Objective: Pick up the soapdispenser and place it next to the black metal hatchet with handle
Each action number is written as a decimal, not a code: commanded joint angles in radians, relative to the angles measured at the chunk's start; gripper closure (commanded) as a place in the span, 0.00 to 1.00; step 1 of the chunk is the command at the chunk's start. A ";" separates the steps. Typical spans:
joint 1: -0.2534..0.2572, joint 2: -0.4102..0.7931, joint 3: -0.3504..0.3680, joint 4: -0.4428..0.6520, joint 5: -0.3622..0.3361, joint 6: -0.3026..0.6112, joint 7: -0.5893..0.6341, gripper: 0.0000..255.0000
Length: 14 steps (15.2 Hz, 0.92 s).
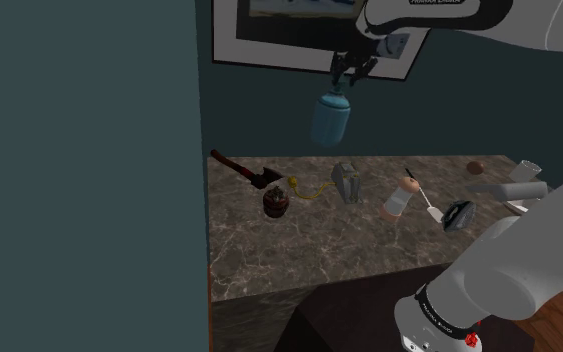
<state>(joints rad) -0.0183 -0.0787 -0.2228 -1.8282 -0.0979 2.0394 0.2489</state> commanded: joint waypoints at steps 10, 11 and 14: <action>-0.002 0.005 -0.002 -0.142 -0.006 0.149 0.012 1.00; -0.003 0.007 -0.003 -0.154 -0.007 0.162 0.013 1.00; -0.003 0.014 -0.004 -0.186 -0.007 0.201 0.015 1.00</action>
<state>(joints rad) -0.0213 -0.0660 -0.2262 -2.0029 -0.1047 2.2261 0.2629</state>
